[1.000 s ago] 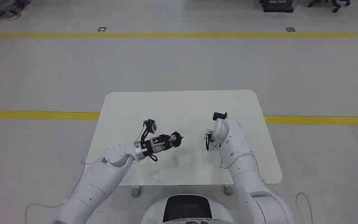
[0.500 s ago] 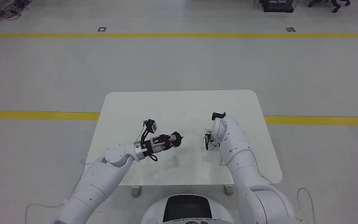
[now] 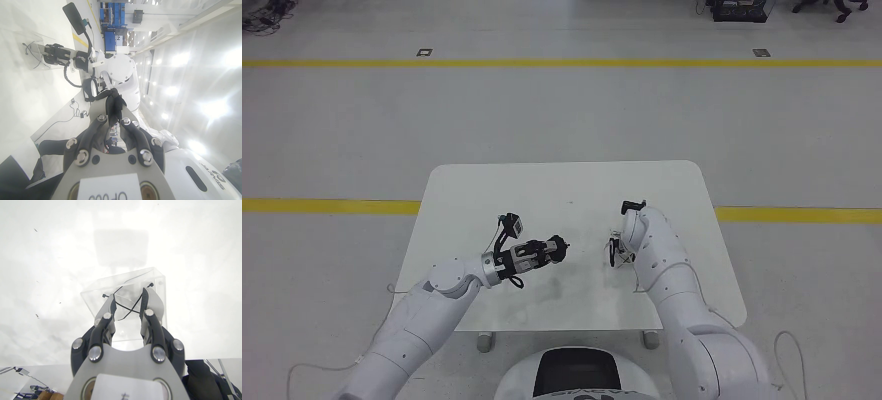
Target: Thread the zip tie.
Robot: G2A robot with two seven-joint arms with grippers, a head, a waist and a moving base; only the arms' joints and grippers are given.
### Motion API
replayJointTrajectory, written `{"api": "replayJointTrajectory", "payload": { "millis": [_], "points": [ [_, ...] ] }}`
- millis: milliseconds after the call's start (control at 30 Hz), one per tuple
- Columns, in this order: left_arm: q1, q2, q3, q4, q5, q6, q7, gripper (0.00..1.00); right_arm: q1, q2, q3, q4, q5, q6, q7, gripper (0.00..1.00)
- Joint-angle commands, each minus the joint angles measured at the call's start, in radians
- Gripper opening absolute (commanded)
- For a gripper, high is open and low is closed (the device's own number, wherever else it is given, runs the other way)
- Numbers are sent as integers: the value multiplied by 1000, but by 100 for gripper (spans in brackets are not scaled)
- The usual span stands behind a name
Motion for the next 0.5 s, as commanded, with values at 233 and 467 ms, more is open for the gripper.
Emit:
{"api": "replayJointTrajectory", "payload": {
  "millis": [233, 467],
  "points": [
    [0, 0, 0, 0, 0, 0, 0, 0, 6, 0, 5, 15, 0, 0, -12, 24],
    [0, 0, 0, 0, 0, 0, 0, 0, 1, 1, 1, 8, 0, 0, -11, 21]
  ]
}}
